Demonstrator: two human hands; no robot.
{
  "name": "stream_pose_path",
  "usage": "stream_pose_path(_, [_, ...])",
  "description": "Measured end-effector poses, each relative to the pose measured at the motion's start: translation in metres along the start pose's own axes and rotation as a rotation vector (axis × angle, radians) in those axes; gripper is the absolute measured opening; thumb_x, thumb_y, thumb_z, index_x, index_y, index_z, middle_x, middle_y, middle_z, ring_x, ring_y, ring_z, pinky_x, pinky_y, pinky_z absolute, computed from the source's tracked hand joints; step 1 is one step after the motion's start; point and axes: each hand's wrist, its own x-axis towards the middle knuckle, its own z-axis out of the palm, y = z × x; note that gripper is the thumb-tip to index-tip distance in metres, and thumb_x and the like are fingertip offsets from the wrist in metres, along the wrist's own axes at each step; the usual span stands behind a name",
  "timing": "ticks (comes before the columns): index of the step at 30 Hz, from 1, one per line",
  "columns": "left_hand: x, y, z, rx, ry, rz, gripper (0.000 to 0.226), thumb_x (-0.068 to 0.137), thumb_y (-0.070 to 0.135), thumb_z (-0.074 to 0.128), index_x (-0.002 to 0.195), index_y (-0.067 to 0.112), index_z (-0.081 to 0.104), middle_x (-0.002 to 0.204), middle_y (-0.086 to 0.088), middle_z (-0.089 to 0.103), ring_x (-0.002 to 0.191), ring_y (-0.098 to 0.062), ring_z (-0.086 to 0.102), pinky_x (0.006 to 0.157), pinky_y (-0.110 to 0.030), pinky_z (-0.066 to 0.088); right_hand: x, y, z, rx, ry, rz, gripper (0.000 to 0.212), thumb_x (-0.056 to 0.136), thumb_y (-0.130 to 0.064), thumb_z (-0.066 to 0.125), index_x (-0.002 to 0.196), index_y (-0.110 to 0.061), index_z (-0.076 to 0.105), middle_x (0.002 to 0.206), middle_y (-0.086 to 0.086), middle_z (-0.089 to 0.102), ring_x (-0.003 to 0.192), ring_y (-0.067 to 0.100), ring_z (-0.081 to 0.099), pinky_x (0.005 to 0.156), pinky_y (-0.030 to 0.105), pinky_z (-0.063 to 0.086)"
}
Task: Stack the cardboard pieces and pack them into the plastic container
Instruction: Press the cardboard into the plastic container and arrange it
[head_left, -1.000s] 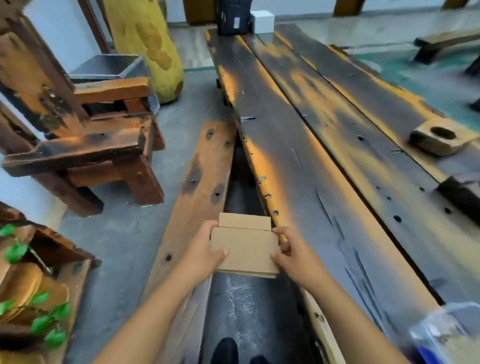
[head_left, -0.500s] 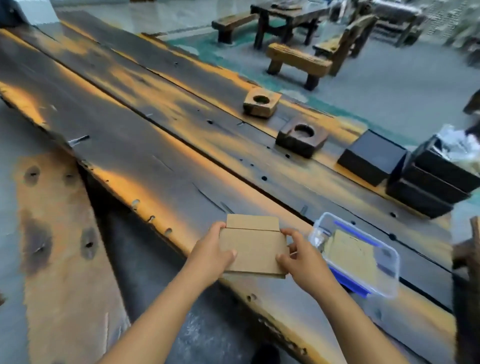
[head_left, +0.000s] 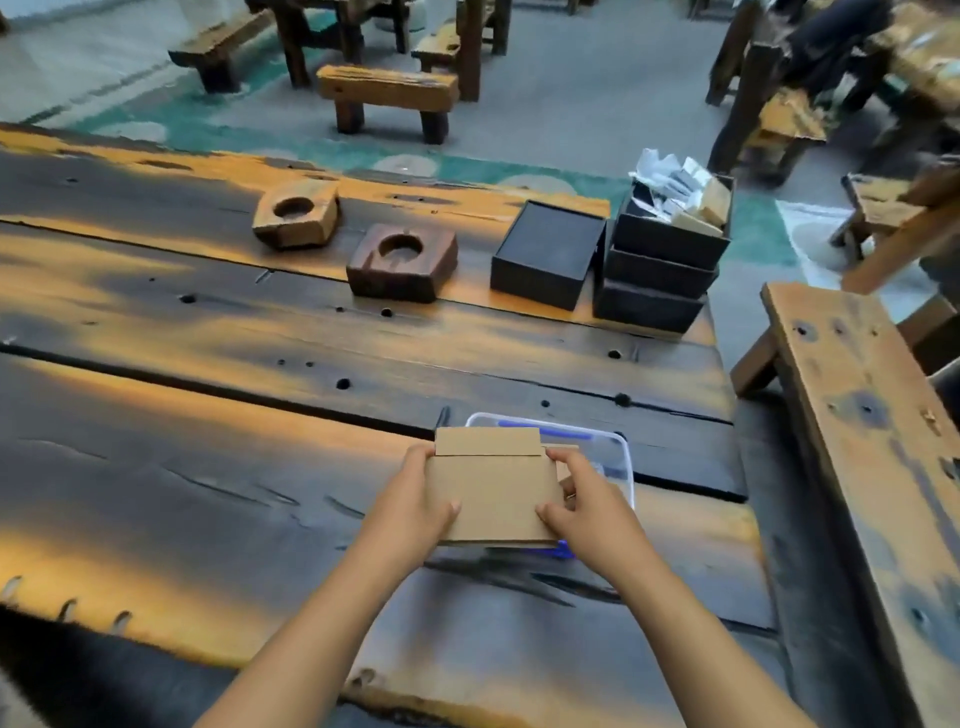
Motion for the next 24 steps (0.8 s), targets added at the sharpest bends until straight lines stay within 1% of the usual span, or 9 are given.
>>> stream_pose_path(3, [0.014,0.019,0.019,0.045,-0.051,0.037,0.061,0.086,0.023,0.068,0.139,0.024,0.039,0.137,-0.005,0.055,0.12,-0.025,0.055,0.094,-0.031,0.045,0.012,0.024,-0.016,-0.018,0.031,0.046,0.055,0.083,-0.02,0.063,0.131,-0.04,0.046,0.081,-0.005,0.064,0.077,0.01,0.062,0.069,0.031,0.051])
stream_pose_path(6, [0.024,0.025,0.034,0.095,-0.111,0.049,0.063,0.087,0.024,0.068,0.142,0.021,0.037,0.137,-0.006,0.053,0.122,-0.024,0.054,0.096,-0.031,0.042,0.016,0.043,-0.018,0.014,0.057,0.102,0.056,0.084,-0.023,0.064,0.136,-0.034,0.046,0.078,-0.01,0.059,0.072,0.0,0.057,0.059,0.016,0.041])
stream_pose_path(7, [0.029,0.026,0.038,0.105,-0.13,0.05,0.064,0.087,0.025,0.068,0.143,0.022,0.036,0.138,-0.005,0.052,0.122,-0.024,0.054,0.097,-0.031,0.043,0.017,0.047,-0.017,0.03,0.066,0.125,0.056,0.084,-0.023,0.065,0.136,-0.032,0.047,0.078,-0.011,0.058,0.071,-0.001,0.056,0.058,0.013,0.037])
stream_pose_path(10, [0.048,0.023,0.048,0.154,-0.165,0.078,0.064,0.087,0.026,0.068,0.142,0.022,0.037,0.137,-0.002,0.049,0.122,-0.024,0.053,0.1,-0.039,0.046,0.021,0.054,-0.01,0.029,0.104,0.174,0.046,0.083,-0.021,0.065,0.128,-0.027,0.054,0.073,-0.011,0.056,0.066,0.0,0.053,0.054,0.011,0.033])
stream_pose_path(12, [0.06,0.021,0.054,0.16,-0.173,0.129,0.064,0.085,0.025,0.07,0.142,0.021,0.039,0.137,-0.004,0.049,0.123,-0.022,0.051,0.102,-0.037,0.045,0.022,0.055,-0.008,0.031,0.154,0.204,0.037,0.082,-0.019,0.064,0.118,-0.026,0.058,0.073,-0.014,0.056,0.065,0.0,0.053,0.053,0.011,0.033])
stream_pose_path(16, [0.083,0.013,0.064,0.151,-0.155,0.17,0.065,0.083,0.024,0.071,0.14,0.022,0.039,0.133,-0.003,0.046,0.12,-0.022,0.051,0.098,-0.028,0.039,0.032,0.054,-0.005,0.007,0.165,0.255,0.029,0.083,-0.021,0.061,0.111,-0.028,0.059,0.079,-0.021,0.056,0.072,0.001,0.058,0.057,0.018,0.041])
stream_pose_path(19, [0.094,0.006,0.073,0.148,-0.161,0.148,0.066,0.083,0.025,0.071,0.14,0.021,0.039,0.133,-0.004,0.044,0.119,-0.023,0.051,0.099,-0.031,0.04,0.046,0.051,-0.003,-0.025,0.146,0.293,0.025,0.084,-0.02,0.059,0.109,-0.024,0.06,0.085,-0.012,0.059,0.081,0.015,0.061,0.068,0.03,0.048])
stream_pose_path(22, [0.102,0.003,0.08,0.153,-0.188,0.162,0.062,0.082,0.024,0.069,0.137,0.022,0.04,0.134,-0.002,0.044,0.119,-0.022,0.052,0.093,-0.026,0.038,0.057,0.053,-0.001,-0.045,0.14,0.338,0.018,0.083,-0.021,0.057,0.101,-0.021,0.059,0.09,-0.003,0.064,0.084,0.019,0.06,0.07,0.034,0.049])
stream_pose_path(24, [0.107,0.001,0.084,0.152,-0.2,0.167,0.061,0.082,0.023,0.069,0.136,0.023,0.041,0.133,-0.001,0.044,0.117,-0.021,0.053,0.091,-0.024,0.036,0.06,0.056,0.0,-0.035,0.128,0.356,0.02,0.084,-0.022,0.057,0.104,-0.02,0.06,0.095,-0.001,0.066,0.087,0.022,0.062,0.073,0.035,0.05])
